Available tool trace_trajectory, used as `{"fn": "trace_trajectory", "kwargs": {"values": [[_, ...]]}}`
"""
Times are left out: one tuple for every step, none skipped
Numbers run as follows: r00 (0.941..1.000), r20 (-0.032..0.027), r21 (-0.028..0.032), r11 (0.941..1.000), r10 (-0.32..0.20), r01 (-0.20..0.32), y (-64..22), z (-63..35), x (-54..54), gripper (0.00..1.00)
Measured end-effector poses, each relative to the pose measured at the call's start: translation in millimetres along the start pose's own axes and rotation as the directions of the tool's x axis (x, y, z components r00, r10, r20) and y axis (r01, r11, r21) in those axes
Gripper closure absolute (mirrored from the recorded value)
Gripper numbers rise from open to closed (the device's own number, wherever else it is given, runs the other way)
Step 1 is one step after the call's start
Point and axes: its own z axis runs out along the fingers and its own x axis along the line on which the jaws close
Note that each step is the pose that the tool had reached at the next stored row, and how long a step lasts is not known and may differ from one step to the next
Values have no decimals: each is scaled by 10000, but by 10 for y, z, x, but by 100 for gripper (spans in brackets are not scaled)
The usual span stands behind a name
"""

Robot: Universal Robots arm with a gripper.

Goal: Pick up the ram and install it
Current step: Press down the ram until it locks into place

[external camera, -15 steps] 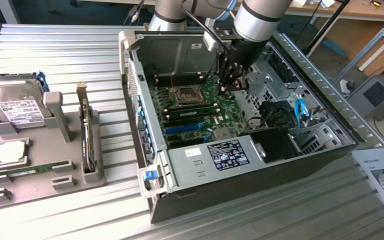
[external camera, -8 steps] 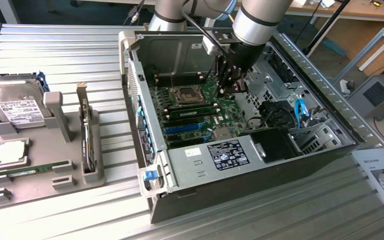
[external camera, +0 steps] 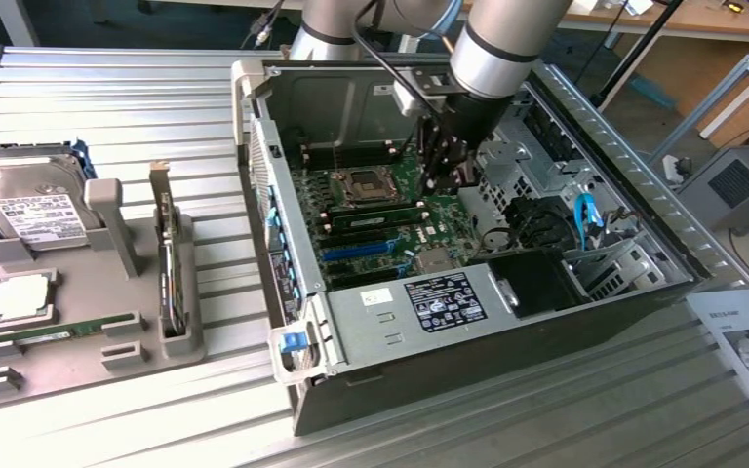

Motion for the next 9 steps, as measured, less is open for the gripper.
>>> {"fn": "trace_trajectory", "kwargs": {"values": [[10000,0,0,10000,-1,1,-1,8,1,89],[10000,0,1,10000,0,0,-2,18,1,89],[10000,0,0,10000,0,0,-2,26,1,89],[10000,0,0,10000,0,0,-3,35,2,89],[10000,0,0,10000,0,0,-4,42,2,89],[10000,0,0,10000,0,0,-4,51,3,89],[10000,0,0,10000,-1,1,-5,60,3,89],[10000,0,0,10000,-1,1,-6,71,4,89],[10000,0,0,10000,0,0,-7,79,4,89]]}}
